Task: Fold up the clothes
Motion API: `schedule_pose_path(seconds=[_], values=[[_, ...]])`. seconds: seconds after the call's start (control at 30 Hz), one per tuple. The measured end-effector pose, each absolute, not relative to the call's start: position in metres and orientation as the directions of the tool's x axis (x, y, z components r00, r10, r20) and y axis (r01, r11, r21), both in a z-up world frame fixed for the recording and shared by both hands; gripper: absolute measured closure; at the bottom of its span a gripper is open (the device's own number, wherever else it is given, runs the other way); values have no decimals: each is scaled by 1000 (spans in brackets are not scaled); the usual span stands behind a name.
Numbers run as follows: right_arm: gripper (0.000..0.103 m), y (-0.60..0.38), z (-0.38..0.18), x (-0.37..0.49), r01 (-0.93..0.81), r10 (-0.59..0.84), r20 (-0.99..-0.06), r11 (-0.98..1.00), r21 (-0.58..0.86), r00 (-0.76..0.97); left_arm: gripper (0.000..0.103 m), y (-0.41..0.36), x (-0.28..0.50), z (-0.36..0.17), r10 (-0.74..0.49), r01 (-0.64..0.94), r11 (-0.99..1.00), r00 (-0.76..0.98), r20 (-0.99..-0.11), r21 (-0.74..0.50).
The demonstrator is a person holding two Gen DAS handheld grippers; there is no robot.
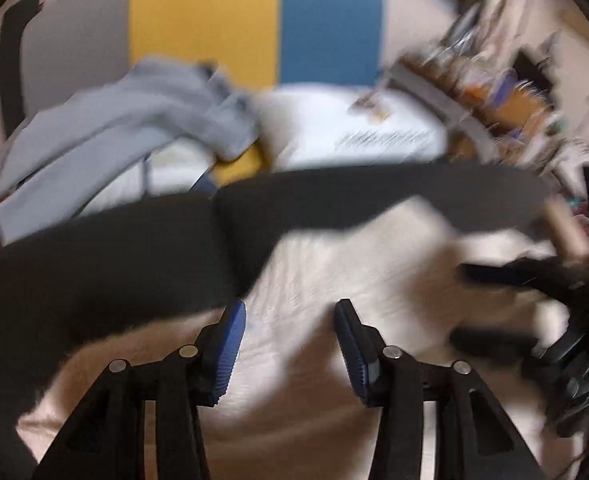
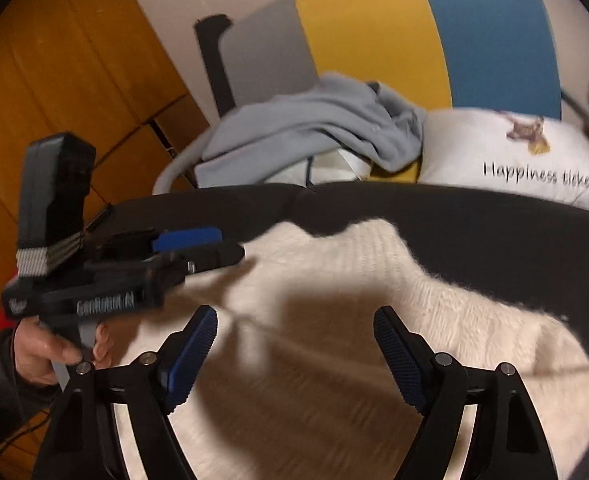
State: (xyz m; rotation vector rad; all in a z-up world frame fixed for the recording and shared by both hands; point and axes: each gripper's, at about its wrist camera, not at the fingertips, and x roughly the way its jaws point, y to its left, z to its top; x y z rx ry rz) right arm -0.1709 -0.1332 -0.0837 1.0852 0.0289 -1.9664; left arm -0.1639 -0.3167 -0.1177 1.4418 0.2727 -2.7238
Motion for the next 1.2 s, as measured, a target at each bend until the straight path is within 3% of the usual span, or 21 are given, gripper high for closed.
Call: schedule_pose_path(seconds=[0.07, 0.23, 0.33, 0.43, 0.6, 0.73, 0.87, 1.03, 1.2], values=[[22, -133, -101, -186, 652, -611, -744, -685, 326, -270, 55, -322, -159, -120, 47, 155, -972, -603, -796, -175], [22, -133, -107, -187, 621, -600, -718, -724, 301, -352, 54, -312, -159, -120, -42, 169, -983, -613, -789, -79], [21, -147, -108, -182, 641, -544, -743, -739, 205, -390, 53, -317, -162, -119, -13, 168, -979, -614, -789, -114], [21, -140, -100, -180, 631, -546, -732, -748, 207, -407, 53, -322, -156, -107, -17, 173, -977, -635, -772, -121], [16, -81, -64, -149, 610, -663, -629, -709, 354, -405, 53, -331, -94, -78, 8, 170, -969, -701, -713, -179], [12, -13, -52, -103, 581, -719, -604, -668, 464, -344, 52, -338, -22, -75, 42, 179, -955, -709, -704, -238], [2, 61, -64, -55, 488, -736, -616, -663, 568, -282, 52, -342, 61, -91, 45, 228, -935, -686, -726, -273], [1, 133, -90, 9, 349, -760, -615, -646, 679, -210, 51, -353, 152, -110, 42, 338, -874, -665, -746, -350], [0, 153, -107, 55, 308, -848, -513, -528, 791, -134, 51, -345, 212, -120, 37, 376, -855, -645, -763, -358]])
